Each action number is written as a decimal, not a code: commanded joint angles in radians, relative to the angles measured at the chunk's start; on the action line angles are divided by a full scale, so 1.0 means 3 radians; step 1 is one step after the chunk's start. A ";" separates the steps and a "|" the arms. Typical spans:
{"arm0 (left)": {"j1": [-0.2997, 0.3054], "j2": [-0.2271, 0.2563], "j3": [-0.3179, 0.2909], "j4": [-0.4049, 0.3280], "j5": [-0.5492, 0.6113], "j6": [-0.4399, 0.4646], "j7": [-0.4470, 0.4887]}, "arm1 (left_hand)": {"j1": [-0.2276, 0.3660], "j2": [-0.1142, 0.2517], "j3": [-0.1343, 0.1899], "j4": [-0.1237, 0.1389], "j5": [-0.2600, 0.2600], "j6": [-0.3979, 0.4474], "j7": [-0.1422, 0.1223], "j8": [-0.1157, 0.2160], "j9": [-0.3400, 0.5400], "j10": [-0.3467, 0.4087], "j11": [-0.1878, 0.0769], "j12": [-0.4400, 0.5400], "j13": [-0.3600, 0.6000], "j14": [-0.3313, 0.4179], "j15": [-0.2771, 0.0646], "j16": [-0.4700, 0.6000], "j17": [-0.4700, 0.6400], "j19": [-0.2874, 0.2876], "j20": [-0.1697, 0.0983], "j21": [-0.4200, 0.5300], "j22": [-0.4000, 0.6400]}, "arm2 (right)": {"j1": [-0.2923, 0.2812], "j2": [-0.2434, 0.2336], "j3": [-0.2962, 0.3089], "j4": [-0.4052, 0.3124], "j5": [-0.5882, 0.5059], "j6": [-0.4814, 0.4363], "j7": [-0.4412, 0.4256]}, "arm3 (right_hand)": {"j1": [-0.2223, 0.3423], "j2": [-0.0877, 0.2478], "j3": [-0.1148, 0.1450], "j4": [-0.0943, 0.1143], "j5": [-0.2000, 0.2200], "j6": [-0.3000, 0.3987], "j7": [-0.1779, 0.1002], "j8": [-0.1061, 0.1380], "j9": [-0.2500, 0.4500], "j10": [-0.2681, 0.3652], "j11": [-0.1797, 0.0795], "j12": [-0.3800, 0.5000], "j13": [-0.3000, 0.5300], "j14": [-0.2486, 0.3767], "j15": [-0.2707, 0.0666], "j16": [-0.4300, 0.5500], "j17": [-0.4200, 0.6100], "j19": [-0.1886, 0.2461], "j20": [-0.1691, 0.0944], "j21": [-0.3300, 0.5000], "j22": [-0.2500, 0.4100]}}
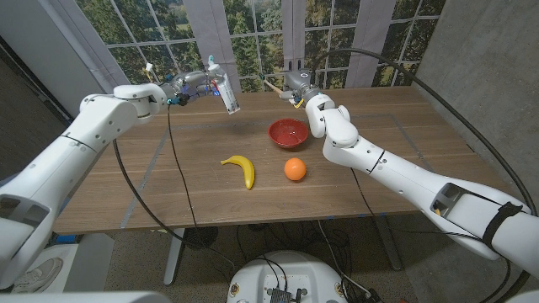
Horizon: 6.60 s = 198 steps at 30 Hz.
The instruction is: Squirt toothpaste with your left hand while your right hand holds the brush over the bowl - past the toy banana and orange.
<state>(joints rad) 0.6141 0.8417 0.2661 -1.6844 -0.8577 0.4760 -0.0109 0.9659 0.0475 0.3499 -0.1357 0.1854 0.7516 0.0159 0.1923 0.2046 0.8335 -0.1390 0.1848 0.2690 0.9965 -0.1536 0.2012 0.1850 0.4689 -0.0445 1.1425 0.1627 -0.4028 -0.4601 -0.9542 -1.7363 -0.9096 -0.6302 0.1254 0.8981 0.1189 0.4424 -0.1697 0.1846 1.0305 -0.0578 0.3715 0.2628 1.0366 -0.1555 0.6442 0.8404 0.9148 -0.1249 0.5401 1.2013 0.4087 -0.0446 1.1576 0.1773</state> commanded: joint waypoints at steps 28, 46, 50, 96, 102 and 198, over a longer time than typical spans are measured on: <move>0.0313 0.0041 -0.0173 0.0047 -0.0471 0.0270 0.0405 | -0.0087 0.0053 0.0110 -0.0023 0.0009 -0.0129 0.0066 -0.0030 -0.0004 -0.0061 0.0044 0.0023 -0.0055 -0.0036 -0.0230 0.0009 0.0015 0.0098 -0.0244 -0.0071 0.0007 | 0.0005 -0.0043 0.0000 -0.0007 0.0120 0.0050 -0.0051 | 0.0051 0.0059 0.0240 0.0068 0.0017 0.0090 -0.0039 0.0010 0.0008 0.0130 -0.0132 -0.0008 0.0014 0.0027 -0.0299 -0.0010 0.0005 -0.0006 -0.0244 0.0026 0.0002; 0.0466 0.0086 -0.0244 0.0030 -0.0590 0.0326 0.0589 | -0.0129 0.0053 0.0158 -0.0040 0.0010 -0.0143 0.0077 -0.0019 -0.0007 -0.0082 0.0060 0.0029 -0.0085 -0.0073 -0.0225 -0.0001 0.0011 0.0135 -0.0231 -0.0120 0.0006 | 0.0007 -0.0026 -0.0018 0.0010 0.0127 0.0063 -0.0046 | 0.0055 0.0059 0.0242 0.0065 0.0016 0.0095 -0.0041 0.0005 0.0007 0.0133 -0.0132 -0.0009 0.0022 0.0030 -0.0301 -0.0007 0.0007 -0.0009 -0.0246 0.0027 0.0002; 0.0488 0.0107 -0.0249 0.0016 -0.0582 0.0324 0.0622 | -0.0135 0.0050 0.0164 -0.0044 0.0009 -0.0151 0.0078 -0.0021 -0.0007 -0.0082 0.0062 0.0031 -0.0089 -0.0075 -0.0225 -0.0001 0.0010 0.0140 -0.0231 -0.0127 0.0006 | 0.0008 -0.0020 -0.0027 0.0014 0.0122 0.0059 -0.0049 | 0.0059 0.0064 0.0245 0.0065 0.0017 0.0095 -0.0038 0.0005 0.0010 0.0134 -0.0134 -0.0010 0.0022 0.0030 -0.0303 -0.0007 0.0007 -0.0011 -0.0244 0.0027 0.0002; 0.0524 0.0051 -0.0478 -0.0056 -0.1277 0.0931 0.1365 | -0.0413 0.0081 0.0404 -0.0107 -0.0004 -0.2013 0.0656 -0.0077 -0.0067 -0.1952 0.0783 -0.0037 -0.0254 -0.2008 0.0561 -0.0074 -0.0016 -0.0884 0.0298 -0.1065 0.0018 | -0.0049 -0.0048 -0.0003 -0.0137 0.0063 0.0037 0.0006 | 0.0058 0.0057 0.0241 0.0067 0.0020 0.0102 -0.0041 -0.0004 0.0015 0.0140 -0.0128 -0.0022 0.0025 0.0039 -0.0301 -0.0001 0.0007 -0.0008 -0.0245 0.0031 0.0001; 0.0560 0.0057 -0.0491 -0.0092 -0.1313 0.0894 0.1443 | -0.0494 0.0051 0.0224 -0.0087 0.0003 -0.2652 0.0661 -0.0077 -0.0076 -0.2618 0.0906 -0.0027 -0.0279 -0.2716 0.0815 -0.0086 -0.0040 -0.1341 0.0404 -0.1517 0.0018 | -0.0056 -0.0047 0.0002 -0.0136 0.0061 0.0034 0.0008 | 0.0060 0.0054 0.0240 0.0064 0.0020 0.0102 -0.0038 -0.0005 0.0017 0.0148 -0.0123 -0.0020 0.0027 0.0041 -0.0301 0.0002 0.0009 -0.0004 -0.0243 0.0033 0.0001; 0.0706 -0.0562 -0.0244 0.0695 0.0183 -0.2168 -0.0207 | -0.2824 0.0571 0.0315 0.0912 0.0337 -0.2219 -0.0356 -0.0021 -0.0119 -0.2841 0.0033 0.0052 -0.0323 -0.3586 0.0012 -0.0053 -0.0045 -0.1350 -0.0240 -0.3044 0.0046 | 0.0313 0.0198 -0.0376 0.0764 0.0819 -0.0047 -0.0024 | 0.0054 0.0058 0.0247 0.0068 0.0016 0.0106 -0.0033 -0.0040 0.0010 0.0158 -0.0102 -0.0063 -0.0007 0.0014 -0.0297 -0.0023 -0.0004 -0.0006 -0.0225 0.0036 0.0001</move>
<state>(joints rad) 0.8365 0.6874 0.1888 -1.4887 -0.8019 -0.1548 -0.0629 0.1316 0.1184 0.4173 0.1175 0.2749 0.0755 -0.0892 0.1884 0.1675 -0.0285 -0.1299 0.2033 0.1703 -0.0883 -0.0319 0.1896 0.1702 0.0524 -0.0358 0.2331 0.1748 -0.3145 -0.4027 -1.0498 -1.5336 -0.6897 -0.6537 0.1291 0.8980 0.1189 0.4618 -0.1890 0.1844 1.0359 -0.0526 0.3559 0.2642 1.0405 -0.1518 0.6301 0.8379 0.9148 -0.1249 0.5362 1.1988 0.4087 -0.0446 1.1617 0.1773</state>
